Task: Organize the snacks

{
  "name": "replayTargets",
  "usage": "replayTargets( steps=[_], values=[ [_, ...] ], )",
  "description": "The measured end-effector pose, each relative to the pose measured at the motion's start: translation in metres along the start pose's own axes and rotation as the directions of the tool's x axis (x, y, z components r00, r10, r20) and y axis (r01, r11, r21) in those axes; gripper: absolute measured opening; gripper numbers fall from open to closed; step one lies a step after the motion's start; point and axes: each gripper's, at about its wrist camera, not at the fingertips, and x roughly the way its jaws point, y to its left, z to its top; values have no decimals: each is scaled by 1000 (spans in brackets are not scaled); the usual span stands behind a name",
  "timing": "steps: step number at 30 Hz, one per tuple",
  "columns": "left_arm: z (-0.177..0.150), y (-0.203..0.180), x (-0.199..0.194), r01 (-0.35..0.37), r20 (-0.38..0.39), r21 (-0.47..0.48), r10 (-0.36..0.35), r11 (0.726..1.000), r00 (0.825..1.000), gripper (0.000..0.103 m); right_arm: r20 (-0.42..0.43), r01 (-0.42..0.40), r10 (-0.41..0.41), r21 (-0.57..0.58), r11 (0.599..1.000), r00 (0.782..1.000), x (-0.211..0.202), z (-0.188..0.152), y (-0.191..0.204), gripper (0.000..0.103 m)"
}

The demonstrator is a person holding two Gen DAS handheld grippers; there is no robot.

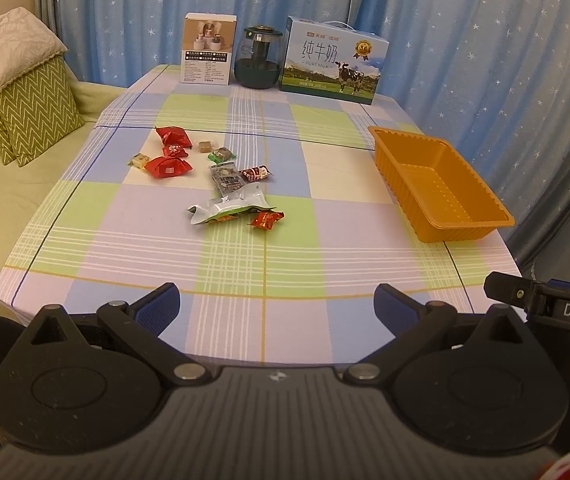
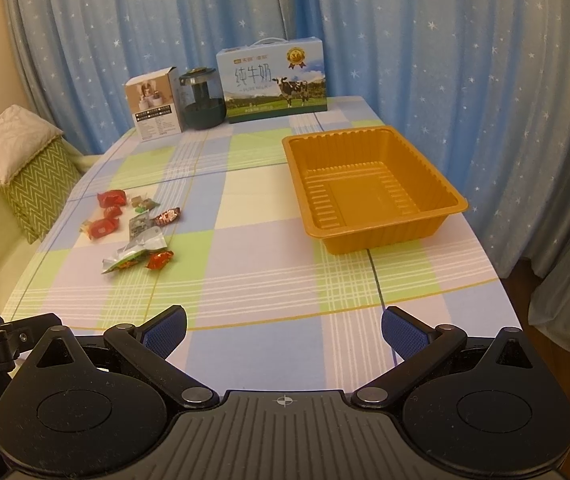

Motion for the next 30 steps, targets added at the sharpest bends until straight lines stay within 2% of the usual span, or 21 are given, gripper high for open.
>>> replayTargets(
  steps=[30],
  values=[
    [-1, -2, -2, 0, 4, 4, 0, 1000, 1000, 103, 4, -2, 2, 9, 1000, 1000, -1, 0, -1, 103]
  ],
)
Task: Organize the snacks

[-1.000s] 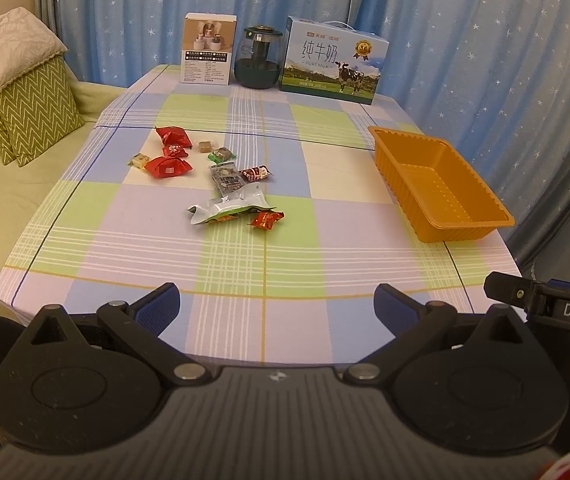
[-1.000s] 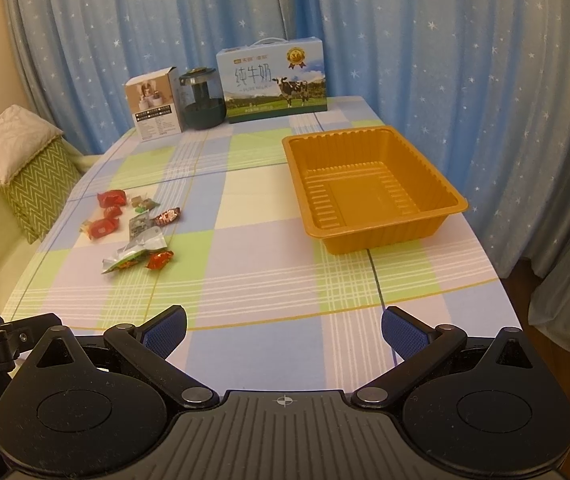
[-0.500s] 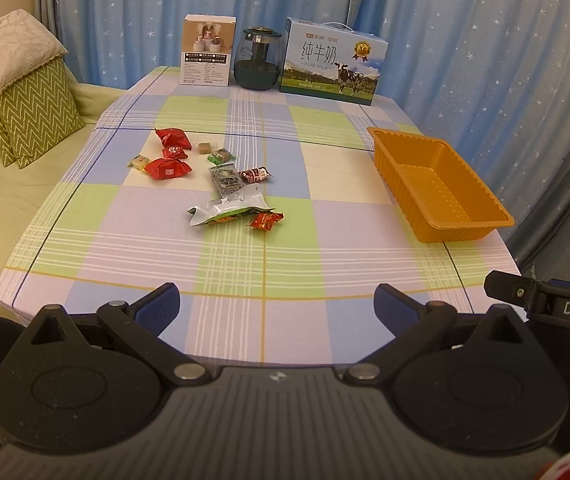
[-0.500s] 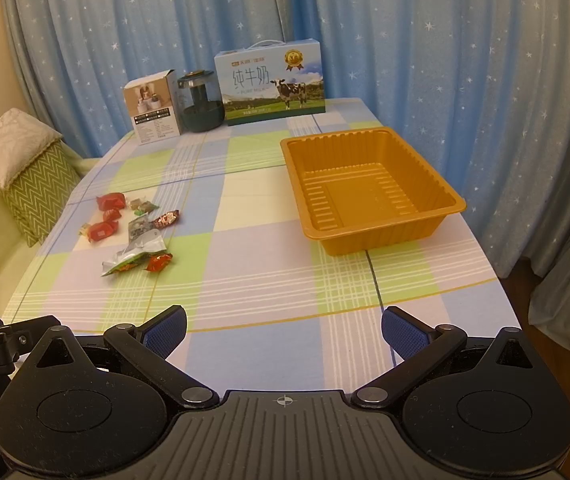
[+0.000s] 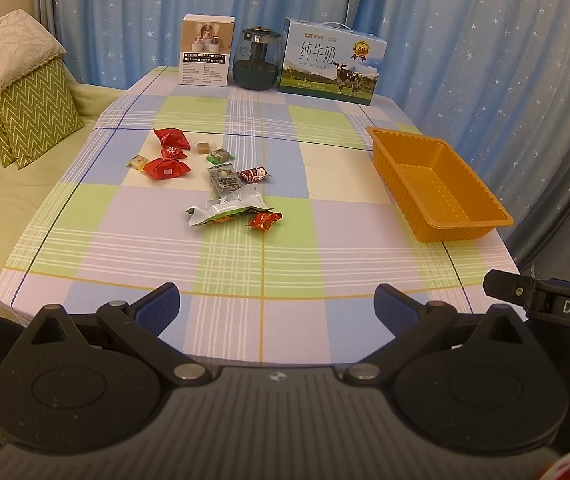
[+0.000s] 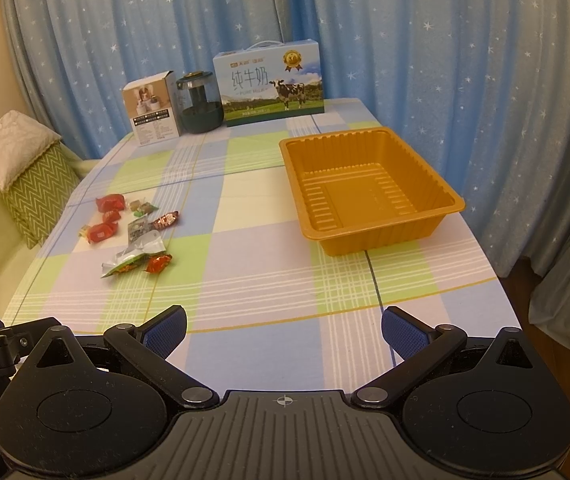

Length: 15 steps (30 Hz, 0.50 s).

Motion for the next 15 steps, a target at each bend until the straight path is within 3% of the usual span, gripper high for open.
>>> replayTargets(
  steps=[15],
  values=[
    [0, -1, 0, 0, 1, 1, 0, 1000, 1000, 103, 3, 0, 0, 2, 1000, 1000, 0, 0, 0, 103]
  ],
)
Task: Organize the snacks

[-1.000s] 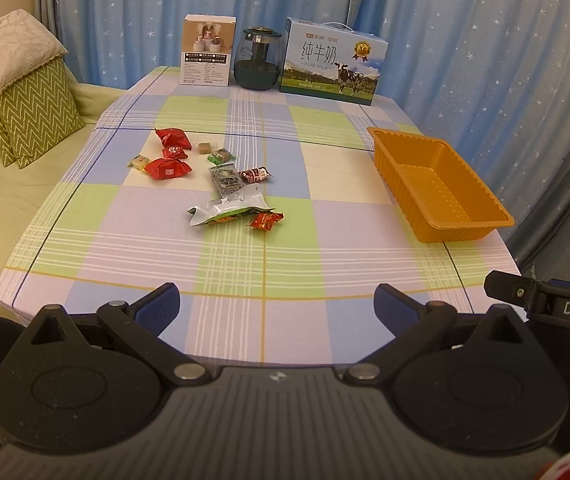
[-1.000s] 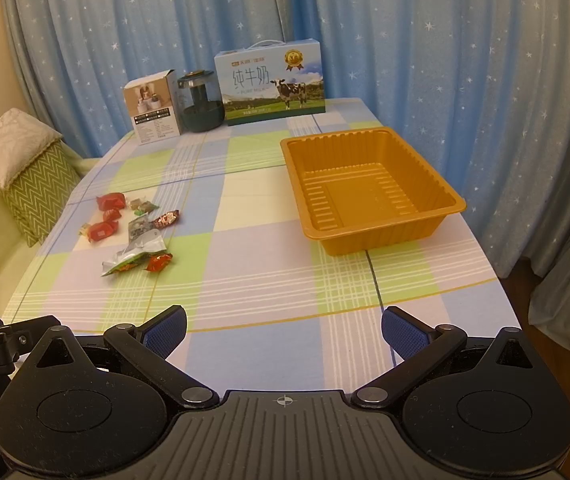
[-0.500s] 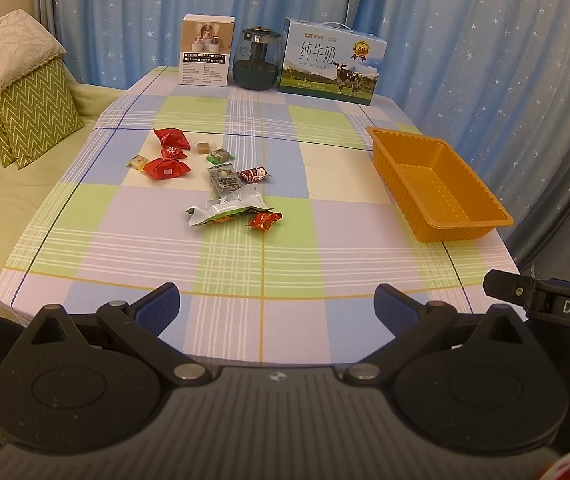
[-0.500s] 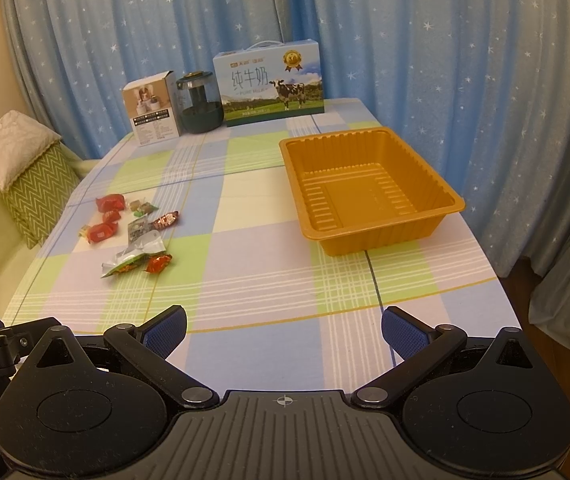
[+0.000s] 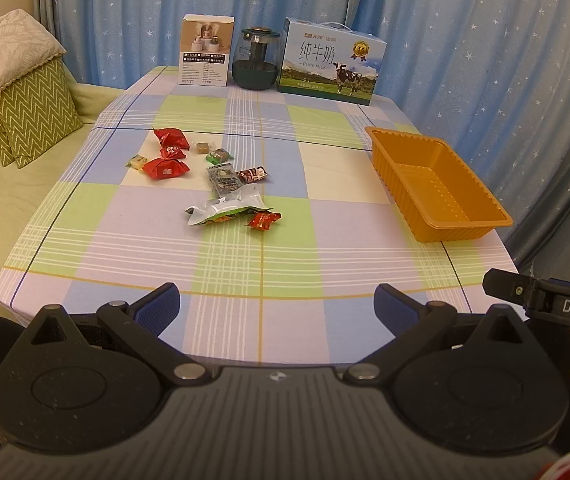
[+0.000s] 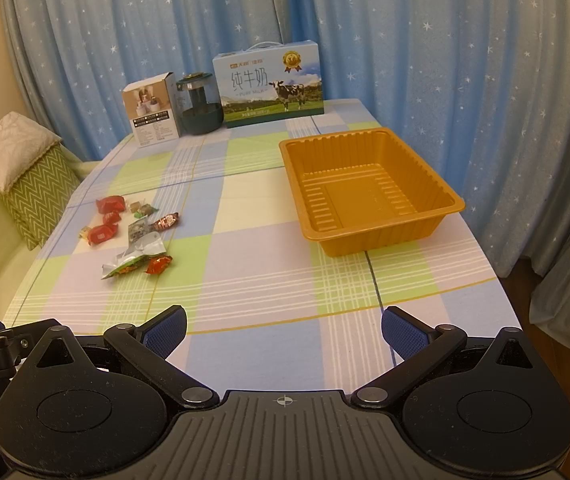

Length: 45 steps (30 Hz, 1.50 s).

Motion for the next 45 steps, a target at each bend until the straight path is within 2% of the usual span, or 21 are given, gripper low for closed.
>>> replayTargets(
  steps=[18, 32, 37, 45],
  values=[
    [-2, 0, 2, 7, -2, -8, -7, 1000, 1000, 103, 8, 1, -1, 5, 1000, 1000, 1, 1, 0, 103],
    [3, 35, 35, -15, -28, -37, 14, 999, 1000, 103, -4, -29, 29, 3, 1000, 1000, 37, -5, 7, 103],
    [9, 50, 54, -18, -35, -10, 18, 1000, 999, 103, -7, -55, 55, -18, 998, 998, 57, -6, 17, 103],
    [29, 68, 85, -18, -45, 107, 23, 994, 999, 99, 1, -110, 110, -55, 992, 994, 86, 1, 37, 102]
  ],
)
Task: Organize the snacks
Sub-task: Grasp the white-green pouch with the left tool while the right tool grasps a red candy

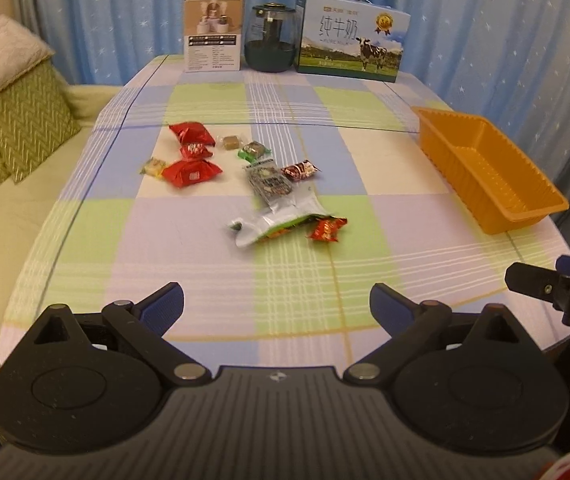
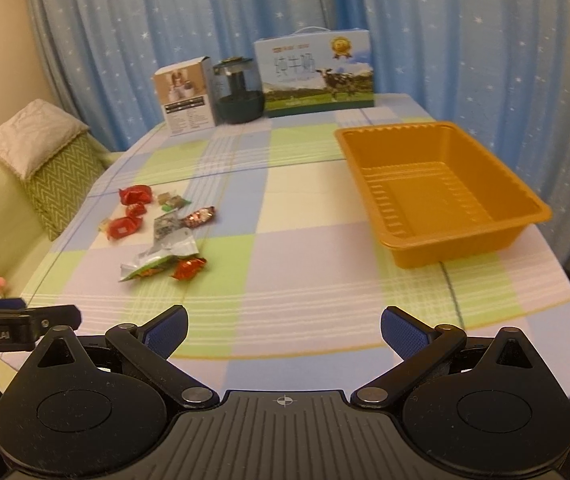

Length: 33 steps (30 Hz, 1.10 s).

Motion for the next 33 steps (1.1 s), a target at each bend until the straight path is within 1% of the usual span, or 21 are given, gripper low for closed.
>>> replayTargets(
  steps=[3, 5, 8, 10, 14, 15, 16, 18, 20, 21, 23, 26, 27, 29, 30, 31, 32, 33],
  values=[
    [8, 8, 13, 8, 0, 47, -8, 999, 1000, 96, -3, -19, 19, -24, 1000, 1000, 14, 2, 7, 102],
    [13, 14, 23, 25, -6, 67, -25, 997, 1000, 93, -12, -30, 29, -38, 999, 999, 26, 3, 11, 94],
    [21, 20, 39, 43, -9, 112, -42, 993, 999, 92, -31, -40, 39, -49, 998, 999, 44, 5, 15, 90],
    [27, 21, 52, 61, -9, 156, -60, 986, 998, 90, -41, -41, 39, -56, 998, 998, 57, 6, 17, 89],
    [37, 22, 80, 105, -20, 227, -104, 968, 994, 81, -64, -43, 39, -56, 998, 997, 82, 7, 19, 88],
    [40, 21, 89, 111, -22, 249, -109, 962, 994, 79, -69, -42, 38, -55, 998, 997, 88, 7, 19, 88],
    [42, 21, 96, 118, -26, 270, -115, 955, 993, 73, -74, -41, 37, -55, 998, 997, 94, 8, 19, 88],
    [46, 20, 111, 137, -38, 309, -131, 941, 991, 66, -81, -41, 36, -55, 998, 996, 103, 9, 19, 88],
    [49, 19, 123, 167, -55, 346, -158, 923, 986, 63, -86, -46, 41, -55, 997, 995, 112, 9, 20, 88],
    [51, 17, 130, 182, -60, 371, -172, 911, 983, 58, -89, -50, 45, -55, 997, 995, 115, 9, 21, 88],
    [52, 15, 139, 205, -67, 409, -194, 889, 979, 56, -96, -58, 52, -56, 997, 994, 122, 9, 21, 88],
    [51, 9, 152, 241, -96, 441, -221, 864, 970, 42, -105, -62, 57, -52, 997, 993, 131, 8, 22, 88],
    [51, 8, 154, 248, -101, 446, -227, 860, 969, 41, -106, -64, 58, -50, 997, 993, 134, 8, 23, 88],
    [51, 7, 154, 251, -104, 445, -229, 860, 968, 38, -103, -67, 62, -43, 997, 993, 138, 8, 23, 88],
    [51, 8, 152, 250, -102, 434, -228, 865, 968, 36, -100, -69, 65, -40, 997, 993, 139, 8, 23, 88],
    [50, 9, 150, 246, -99, 423, -226, 872, 969, 29, -97, -71, 67, -36, 997, 993, 141, 9, 24, 88],
    [50, 10, 148, 240, -98, 409, -219, 881, 971, 26, -93, -75, 71, -32, 997, 993, 143, 10, 24, 86],
    [49, 12, 145, 232, -103, 383, -208, 894, 973, 26, -91, -81, 78, -30, 996, 993, 144, 10, 26, 84]
  ],
)
